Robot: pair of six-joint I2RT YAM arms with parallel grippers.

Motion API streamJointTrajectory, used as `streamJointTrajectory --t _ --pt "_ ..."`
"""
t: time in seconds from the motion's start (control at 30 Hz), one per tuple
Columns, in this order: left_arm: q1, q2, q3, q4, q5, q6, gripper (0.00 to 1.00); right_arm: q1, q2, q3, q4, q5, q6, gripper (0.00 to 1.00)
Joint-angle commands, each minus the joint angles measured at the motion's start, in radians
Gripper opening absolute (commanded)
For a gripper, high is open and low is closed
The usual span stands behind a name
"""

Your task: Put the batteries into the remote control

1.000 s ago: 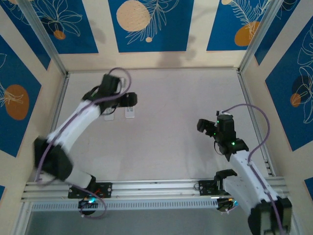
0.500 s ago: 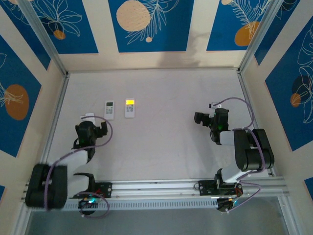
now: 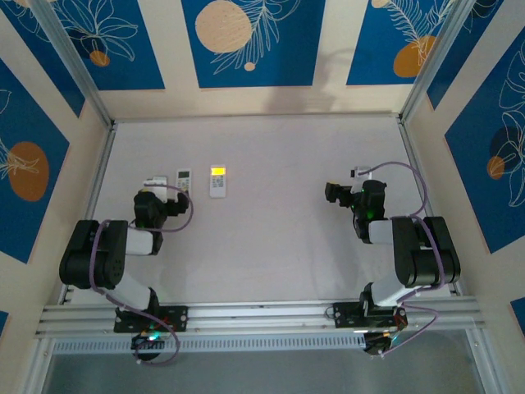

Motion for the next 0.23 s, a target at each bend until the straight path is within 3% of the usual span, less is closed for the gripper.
streamJointTrajectory --t 0.0,0.2 --pt "0.000 -0.003 0.027 -0.003 0.092 0.041 1.00 0.000 -0.005 0.003 0.034 -0.013 -0.023 0.99" --pt "0.000 -0.002 0.028 -0.003 0.092 0.040 1.00 0.007 -0.009 -0.009 0.052 -0.004 -0.032 0.99"
